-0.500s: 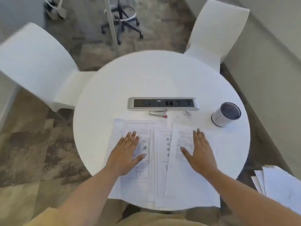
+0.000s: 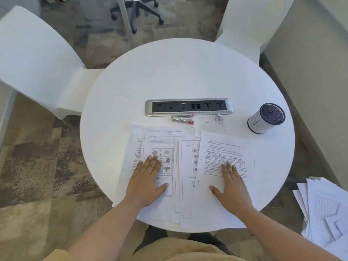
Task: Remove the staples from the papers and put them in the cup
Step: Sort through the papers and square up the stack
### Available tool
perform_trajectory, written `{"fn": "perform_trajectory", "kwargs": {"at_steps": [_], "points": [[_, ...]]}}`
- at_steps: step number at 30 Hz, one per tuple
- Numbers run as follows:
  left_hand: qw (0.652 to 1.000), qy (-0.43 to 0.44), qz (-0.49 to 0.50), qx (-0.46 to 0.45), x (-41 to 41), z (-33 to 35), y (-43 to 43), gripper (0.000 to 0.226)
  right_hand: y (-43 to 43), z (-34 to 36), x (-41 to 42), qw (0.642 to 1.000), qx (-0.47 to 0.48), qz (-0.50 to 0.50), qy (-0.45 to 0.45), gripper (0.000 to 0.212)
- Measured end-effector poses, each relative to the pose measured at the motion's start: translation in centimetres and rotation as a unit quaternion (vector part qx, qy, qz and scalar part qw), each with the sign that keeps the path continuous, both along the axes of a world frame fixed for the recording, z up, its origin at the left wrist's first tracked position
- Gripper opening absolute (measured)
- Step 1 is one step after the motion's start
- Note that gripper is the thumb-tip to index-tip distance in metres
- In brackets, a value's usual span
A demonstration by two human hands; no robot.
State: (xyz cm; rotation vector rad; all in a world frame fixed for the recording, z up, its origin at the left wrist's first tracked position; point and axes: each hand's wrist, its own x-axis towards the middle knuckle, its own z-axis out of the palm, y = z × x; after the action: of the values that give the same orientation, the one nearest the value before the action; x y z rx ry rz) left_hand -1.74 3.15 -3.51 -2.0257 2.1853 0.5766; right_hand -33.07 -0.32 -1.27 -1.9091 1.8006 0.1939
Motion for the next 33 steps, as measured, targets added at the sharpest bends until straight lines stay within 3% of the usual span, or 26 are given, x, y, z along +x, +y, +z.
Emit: {"fn": "perform_trajectory", "kwargs": {"at_steps": [4,7,9,14,20,22,25,27,29,33], "points": [[0.99,0.093,0.105,-0.023,-2.3,1.4,0.0,0.079,-0.2,0.7,-0.3,0.998,-0.009,-0.05,-0.038,0.091],[0.944,0.204,0.256,-0.035,-4.9,3.4,1.1,0.058,0.0,1.7,-1.3,0.992,-0.027,-0.118,-0.048,0.09],[0.92,0.226,0.319,0.007,-6.4,4.3,1.8,0.052,0.4,2.2,-2.4,0.979,-0.029,-0.199,-0.027,0.09],[0.932,0.186,0.306,0.064,-9.1,4.5,2.0,0.064,0.9,2.4,-5.0,0.919,0.1,-0.365,0.11,0.104],[0.899,0.254,0.346,0.089,-10.9,4.6,0.2,0.083,2.3,0.4,-5.1,0.899,0.139,-0.404,0.096,0.11],[0.891,0.273,0.351,0.091,-11.1,4.6,0.0,0.086,2.8,0.1,-5.3,0.878,0.125,-0.46,0.04,0.099],[0.882,0.289,0.36,0.097,-11.1,4.4,-0.1,0.087,3.8,0.3,-5.9,0.791,0.124,-0.587,-0.117,0.072],[0.878,0.295,0.36,0.112,-11.2,4.3,0.0,0.085,4.4,0.7,-6.2,0.752,0.156,-0.611,-0.193,0.048],[0.878,0.297,0.347,0.144,-11.4,4.1,0.0,0.08,4.9,1.0,-6.4,0.748,0.171,-0.599,-0.229,0.032],[0.862,0.323,0.338,0.196,-11.8,4.1,-0.1,0.049,5.6,0.7,-6.7,0.752,0.195,-0.566,-0.276,0.03]]}}
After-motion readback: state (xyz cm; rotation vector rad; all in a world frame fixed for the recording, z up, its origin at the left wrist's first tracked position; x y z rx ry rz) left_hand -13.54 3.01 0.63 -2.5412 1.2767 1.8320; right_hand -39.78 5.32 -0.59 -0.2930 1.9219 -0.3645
